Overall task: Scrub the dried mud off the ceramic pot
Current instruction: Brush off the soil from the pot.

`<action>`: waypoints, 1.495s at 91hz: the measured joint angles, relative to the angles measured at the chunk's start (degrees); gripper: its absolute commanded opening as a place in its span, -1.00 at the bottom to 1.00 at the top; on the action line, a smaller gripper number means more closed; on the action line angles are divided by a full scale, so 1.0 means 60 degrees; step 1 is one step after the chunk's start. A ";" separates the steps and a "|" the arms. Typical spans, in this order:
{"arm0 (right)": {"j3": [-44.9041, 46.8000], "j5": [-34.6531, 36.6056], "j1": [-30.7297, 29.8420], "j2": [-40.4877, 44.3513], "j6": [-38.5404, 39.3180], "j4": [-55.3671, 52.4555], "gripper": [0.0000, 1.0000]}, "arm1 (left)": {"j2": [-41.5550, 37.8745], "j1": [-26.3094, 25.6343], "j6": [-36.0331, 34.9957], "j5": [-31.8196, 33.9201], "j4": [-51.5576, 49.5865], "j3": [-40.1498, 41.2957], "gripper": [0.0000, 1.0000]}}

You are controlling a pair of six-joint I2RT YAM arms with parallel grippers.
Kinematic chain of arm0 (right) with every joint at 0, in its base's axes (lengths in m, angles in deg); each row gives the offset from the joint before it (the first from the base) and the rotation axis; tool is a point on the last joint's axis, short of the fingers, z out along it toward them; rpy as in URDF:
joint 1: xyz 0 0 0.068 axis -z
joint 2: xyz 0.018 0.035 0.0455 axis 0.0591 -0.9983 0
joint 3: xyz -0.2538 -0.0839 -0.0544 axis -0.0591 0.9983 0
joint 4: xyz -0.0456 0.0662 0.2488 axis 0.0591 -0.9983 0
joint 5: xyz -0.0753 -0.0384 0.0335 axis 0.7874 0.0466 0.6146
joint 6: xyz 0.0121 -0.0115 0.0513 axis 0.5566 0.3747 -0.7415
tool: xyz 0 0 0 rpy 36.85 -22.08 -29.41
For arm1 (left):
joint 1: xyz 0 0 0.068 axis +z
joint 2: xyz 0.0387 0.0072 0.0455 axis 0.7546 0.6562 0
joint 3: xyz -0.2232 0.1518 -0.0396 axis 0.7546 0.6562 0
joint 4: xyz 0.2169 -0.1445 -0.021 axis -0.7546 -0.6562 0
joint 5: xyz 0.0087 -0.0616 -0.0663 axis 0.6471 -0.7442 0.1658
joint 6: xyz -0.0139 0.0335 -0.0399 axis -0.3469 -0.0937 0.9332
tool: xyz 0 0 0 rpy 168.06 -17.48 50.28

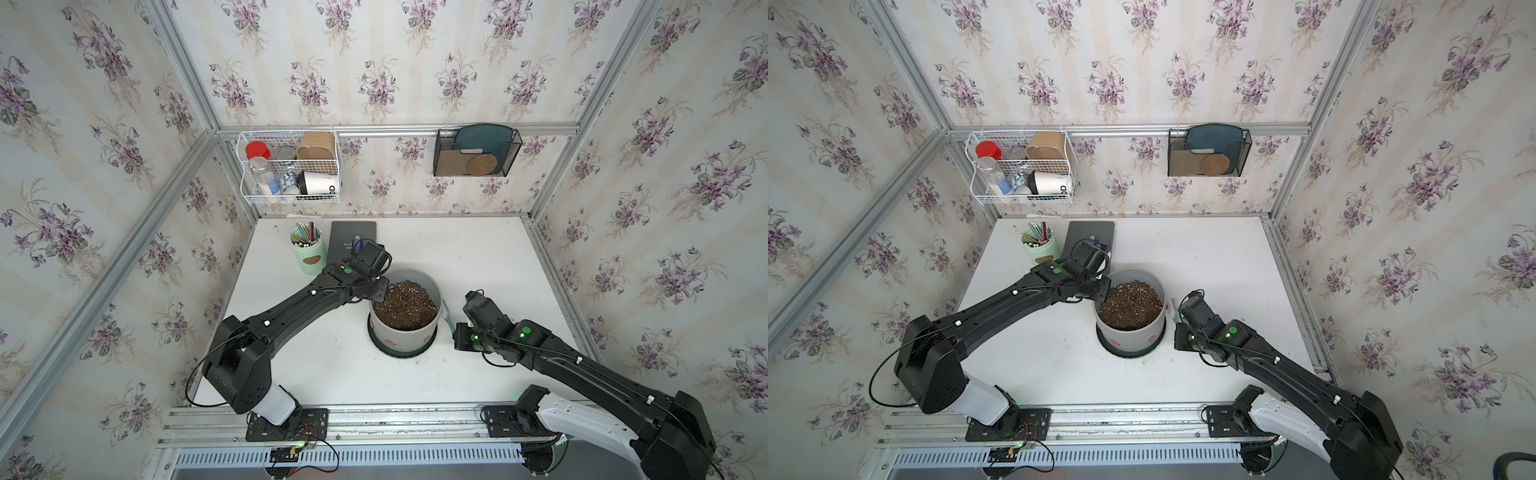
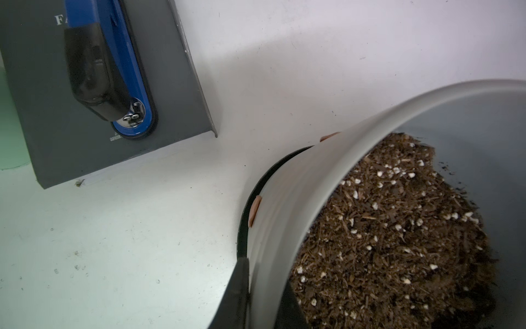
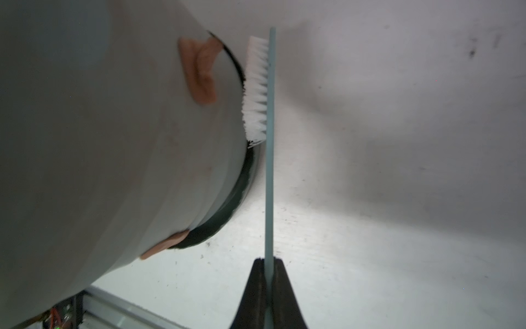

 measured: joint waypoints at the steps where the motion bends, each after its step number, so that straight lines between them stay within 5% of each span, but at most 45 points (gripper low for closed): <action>1: 0.0022 -0.0087 -0.0004 0.0025 0.0029 0.0051 -1.00 | 0.0000 0.0000 0.0000 0.0000 0.0000 0.0000 -1.00; 36: 0.0259 -0.0739 0.0004 0.1158 -0.0076 0.0244 -1.00 | 0.0004 0.0000 0.0000 0.0000 -0.0007 0.0000 -1.00; 74: -0.0197 0.0488 0.0244 0.1676 -0.0525 -0.0423 -1.00 | 0.0004 0.0000 -0.0004 0.0062 -0.0007 0.0007 -1.00; 106: -0.0914 0.2178 0.0940 -0.1734 -0.1093 -0.2226 -1.00 | -0.0015 -0.0007 0.0044 0.0160 -0.0091 -0.0011 -1.00; 121: -0.1268 0.2568 0.0951 -0.2033 -0.1184 -0.2648 -1.00 | 0.0004 -0.0007 0.0055 0.0186 -0.0215 -0.0058 -1.00; 136: -0.2011 0.2809 0.0688 -0.1577 -0.1166 -0.2951 -1.00 | 0.0000 -0.0007 0.0073 0.0186 -0.0240 -0.0084 -0.67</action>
